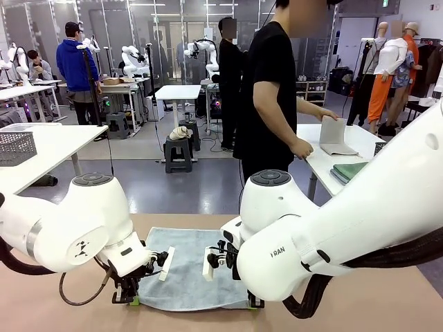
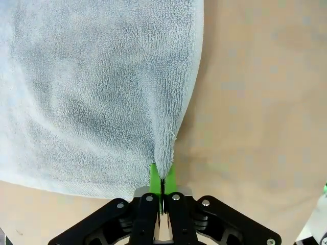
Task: Fold the towels and place them in the basket.
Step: When a person lays out a Towel with hook on the table, fold it in half twice.
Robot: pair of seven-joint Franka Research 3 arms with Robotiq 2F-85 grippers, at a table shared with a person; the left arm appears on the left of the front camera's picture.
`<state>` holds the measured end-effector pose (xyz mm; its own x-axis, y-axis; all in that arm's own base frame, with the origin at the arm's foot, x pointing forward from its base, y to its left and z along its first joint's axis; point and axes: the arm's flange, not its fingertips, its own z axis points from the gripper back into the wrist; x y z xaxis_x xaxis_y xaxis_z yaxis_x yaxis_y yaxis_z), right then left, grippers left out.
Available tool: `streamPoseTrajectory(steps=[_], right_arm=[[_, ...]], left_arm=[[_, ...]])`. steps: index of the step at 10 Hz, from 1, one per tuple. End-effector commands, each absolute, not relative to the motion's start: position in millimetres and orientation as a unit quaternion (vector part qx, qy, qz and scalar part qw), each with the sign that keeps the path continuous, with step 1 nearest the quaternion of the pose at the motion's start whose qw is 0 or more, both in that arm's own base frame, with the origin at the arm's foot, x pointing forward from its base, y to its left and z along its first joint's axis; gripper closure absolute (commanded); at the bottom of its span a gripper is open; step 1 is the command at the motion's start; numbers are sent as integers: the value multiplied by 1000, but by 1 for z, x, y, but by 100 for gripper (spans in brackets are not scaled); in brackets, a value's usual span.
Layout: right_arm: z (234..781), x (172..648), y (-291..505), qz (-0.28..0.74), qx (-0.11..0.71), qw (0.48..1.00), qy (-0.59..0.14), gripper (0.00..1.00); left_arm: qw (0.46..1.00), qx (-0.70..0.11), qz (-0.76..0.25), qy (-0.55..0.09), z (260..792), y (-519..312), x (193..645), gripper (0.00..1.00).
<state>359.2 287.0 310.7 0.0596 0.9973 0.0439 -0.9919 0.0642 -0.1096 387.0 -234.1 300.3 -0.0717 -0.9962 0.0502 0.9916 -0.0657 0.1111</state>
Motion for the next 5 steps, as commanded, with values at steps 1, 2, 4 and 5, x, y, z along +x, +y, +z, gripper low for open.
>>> streamPoseTrajectory(steps=[1, 2, 4, 5], right_arm=[[311, 359, 287, 684, -25, 728, -54, 94], [318, 357, 287, 699, -14, 712, -66, 94], [328, 371, 285, 718, 1, 692, -75, 94], [335, 376, 285, 722, 1, 687, -79, 94]], left_arm=[[681, 20, -730, -58, 300, -234, 387, 97], [681, 14, -730, -60, 308, -235, 381, 97], [687, 20, -724, -59, 327, -234, 381, 97], [688, 24, -723, -58, 338, -234, 383, 97]])
